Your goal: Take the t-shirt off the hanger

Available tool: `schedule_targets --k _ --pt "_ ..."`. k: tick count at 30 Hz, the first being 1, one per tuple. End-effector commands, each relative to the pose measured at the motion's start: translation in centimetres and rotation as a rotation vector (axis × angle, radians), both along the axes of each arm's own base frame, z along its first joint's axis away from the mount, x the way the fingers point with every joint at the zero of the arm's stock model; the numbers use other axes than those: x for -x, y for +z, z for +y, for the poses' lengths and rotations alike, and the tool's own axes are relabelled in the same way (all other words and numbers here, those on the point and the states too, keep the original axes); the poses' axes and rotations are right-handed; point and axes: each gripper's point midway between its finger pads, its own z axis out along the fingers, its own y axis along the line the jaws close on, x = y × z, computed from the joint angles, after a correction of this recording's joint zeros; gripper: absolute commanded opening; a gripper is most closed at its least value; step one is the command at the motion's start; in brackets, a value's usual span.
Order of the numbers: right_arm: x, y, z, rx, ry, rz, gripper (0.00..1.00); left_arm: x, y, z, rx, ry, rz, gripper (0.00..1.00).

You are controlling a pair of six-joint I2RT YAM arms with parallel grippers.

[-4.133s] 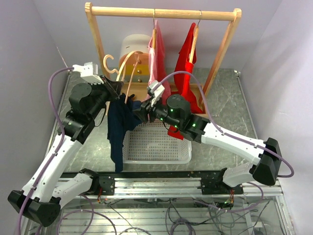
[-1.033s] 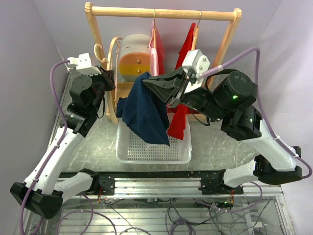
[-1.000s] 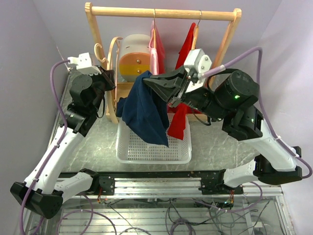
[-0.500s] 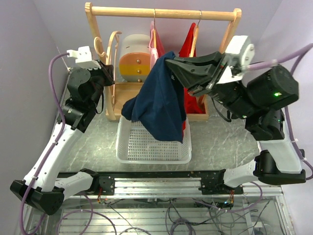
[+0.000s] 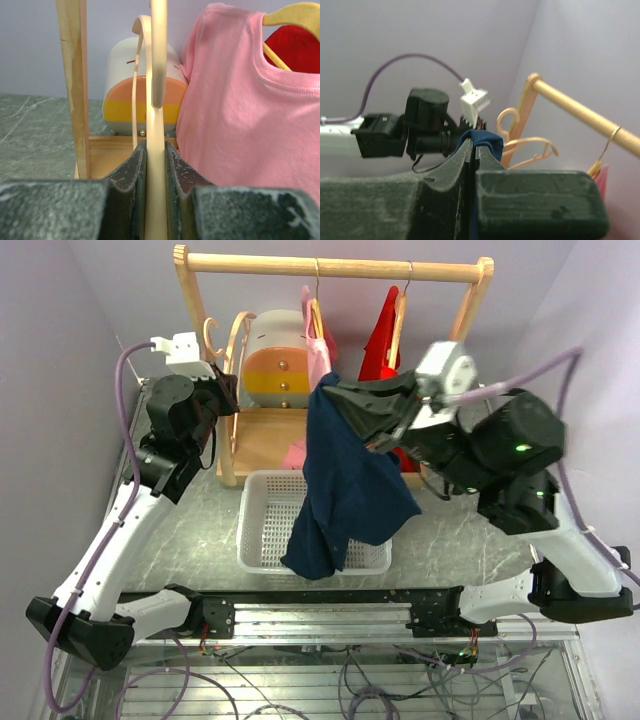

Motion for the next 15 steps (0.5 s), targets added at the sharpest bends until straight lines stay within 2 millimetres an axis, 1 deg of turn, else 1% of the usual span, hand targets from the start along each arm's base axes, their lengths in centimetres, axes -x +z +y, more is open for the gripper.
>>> schedule_targets --k 1,4,9,12,13,15 --pt "-1.9 -2.7 2.6 0.009 -0.047 0.055 0.0 0.1 2.2 -0.7 -0.038 -0.052 -0.038 0.07" --pt "-3.0 -4.6 4.5 0.054 -0.069 0.072 0.0 0.2 2.5 -1.0 -0.07 -0.076 -0.03 0.07" --pt "-4.1 -7.0 7.3 0.121 -0.058 0.091 0.0 0.2 3.4 -1.0 -0.081 -0.08 -0.032 0.07" --pt "-5.4 -8.7 8.0 0.143 -0.066 0.119 0.0 0.0 3.7 -1.1 -0.084 -0.083 -0.03 0.07" --pt "-6.0 -9.7 8.2 0.154 -0.064 0.139 0.0 0.0 3.7 -1.2 -0.084 -0.084 -0.028 0.07" --pt "-6.8 -11.2 7.9 0.16 -0.036 0.178 0.0 -0.3 3.7 -1.3 -0.087 -0.083 -0.022 0.07"
